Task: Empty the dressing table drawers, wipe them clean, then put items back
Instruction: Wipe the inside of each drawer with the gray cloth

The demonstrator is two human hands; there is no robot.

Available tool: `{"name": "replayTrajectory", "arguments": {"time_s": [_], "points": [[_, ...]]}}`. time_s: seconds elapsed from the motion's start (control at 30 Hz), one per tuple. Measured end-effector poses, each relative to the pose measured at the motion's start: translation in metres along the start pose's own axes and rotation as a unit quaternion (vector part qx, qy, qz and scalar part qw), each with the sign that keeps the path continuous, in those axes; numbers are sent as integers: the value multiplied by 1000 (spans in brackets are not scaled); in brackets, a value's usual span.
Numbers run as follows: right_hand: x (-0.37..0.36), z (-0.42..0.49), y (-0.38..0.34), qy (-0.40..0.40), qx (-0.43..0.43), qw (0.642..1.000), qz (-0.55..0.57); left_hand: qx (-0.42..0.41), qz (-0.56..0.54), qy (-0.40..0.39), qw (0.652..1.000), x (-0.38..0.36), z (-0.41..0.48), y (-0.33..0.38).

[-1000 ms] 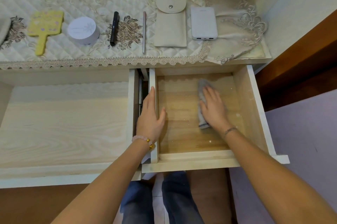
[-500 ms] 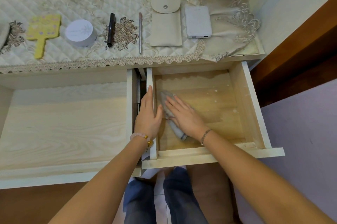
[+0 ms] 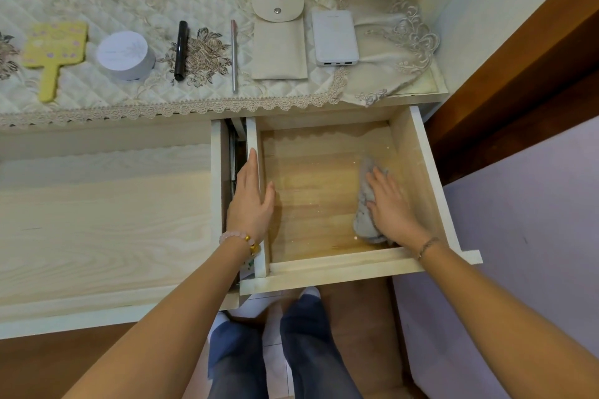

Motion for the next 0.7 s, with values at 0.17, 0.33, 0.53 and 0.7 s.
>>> {"name": "replayTrajectory", "arguments": {"time_s": [0.17,0.33,0.53,0.7], "points": [[-14,0,-75,-74,182,980,26,9,2,13,1000,-1,-1,0],[-57,10,-143,-186,251,946,89,-11,1,6,1000,-2,2,-1],[-74,1,-127,-308,256,901,166,-13,-2,12,1000,-1,2,-2],[-70,-1,-114,-287,256,909,161,-10,-1,4,1000,-3,3,-3]]}}
Point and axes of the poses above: each hand's wrist, its own z-axis towards the middle knuckle, its own x-axis out of the back of the hand, y = z × x, the point moved 7 cm from there along z, towards the middle knuckle, and after that the axes turned 15 degrees about x, right-handed, at the moved point
